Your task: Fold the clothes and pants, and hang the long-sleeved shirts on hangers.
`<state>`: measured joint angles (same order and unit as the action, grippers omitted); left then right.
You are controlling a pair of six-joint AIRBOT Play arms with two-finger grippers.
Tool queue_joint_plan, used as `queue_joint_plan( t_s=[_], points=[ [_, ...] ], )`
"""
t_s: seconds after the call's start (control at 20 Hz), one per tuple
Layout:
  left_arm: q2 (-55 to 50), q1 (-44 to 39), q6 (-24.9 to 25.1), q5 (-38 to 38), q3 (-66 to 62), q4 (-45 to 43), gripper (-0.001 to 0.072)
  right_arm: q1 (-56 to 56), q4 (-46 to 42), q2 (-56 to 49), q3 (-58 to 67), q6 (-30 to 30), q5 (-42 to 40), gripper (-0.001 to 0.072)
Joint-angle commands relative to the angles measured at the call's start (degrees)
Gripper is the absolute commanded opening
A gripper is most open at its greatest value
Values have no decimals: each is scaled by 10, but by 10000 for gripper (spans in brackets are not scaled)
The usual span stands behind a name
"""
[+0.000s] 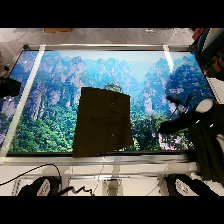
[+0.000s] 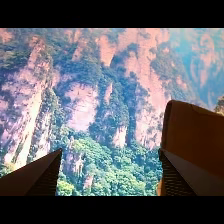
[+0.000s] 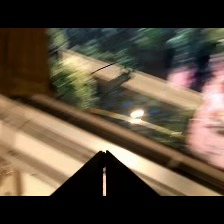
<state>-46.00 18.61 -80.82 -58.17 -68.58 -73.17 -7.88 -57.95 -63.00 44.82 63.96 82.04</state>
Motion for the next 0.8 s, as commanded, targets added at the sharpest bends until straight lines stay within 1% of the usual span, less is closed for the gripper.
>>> queue_joint_plan(
  t_s=[0.0, 0.05, 0.1, 0.2, 0.35, 0.45, 0.55, 0.6, 0.65, 0.7, 0.75],
  points=[
    [-3, 1, 0, 0, 0, 2, 695, 3, 188, 0, -160, -59, -114, 262],
    [-7, 1, 0, 0, 0, 1, 695, 7, 201, 0, -179, -42, -159, 391],
    [-12, 1, 0, 0, 0, 1, 695, 14, 202, 0, -191, -21, -198, 392],
    [-25, 1, 0, 0, 0, 2, 695, 28, 207, -10, -192, -1, -229, 392],
    [-47, 0, 0, -3, 0, 4, 695, 54, 221, -50, -187, -1, -238, 393],
    [-63, 1, 0, -12, 0, 3, 694, 74, 226, -83, -187, -2, -247, 450],
    [-82, 1, 3, -32, 1, -21, 682, 89, 245, -109, -187, -6, -257, 450],
    [-97, 1, 3, -49, 3, -55, 650, 97, 254, -120, -187, -7, -264, 450],
    [-114, 1, 3, -73, 5, -87, 575, 104, 259, -130, -187, -11, -268, 450],
    [-134, 1, 4, -107, 10, -116, 548, 112, 263, -137, -187, -20, -267, 450],
    [-155, 1, 22, -139, 15, -123, 548, 121, 267, -141, -187, -21, -268, 450]
  ],
)
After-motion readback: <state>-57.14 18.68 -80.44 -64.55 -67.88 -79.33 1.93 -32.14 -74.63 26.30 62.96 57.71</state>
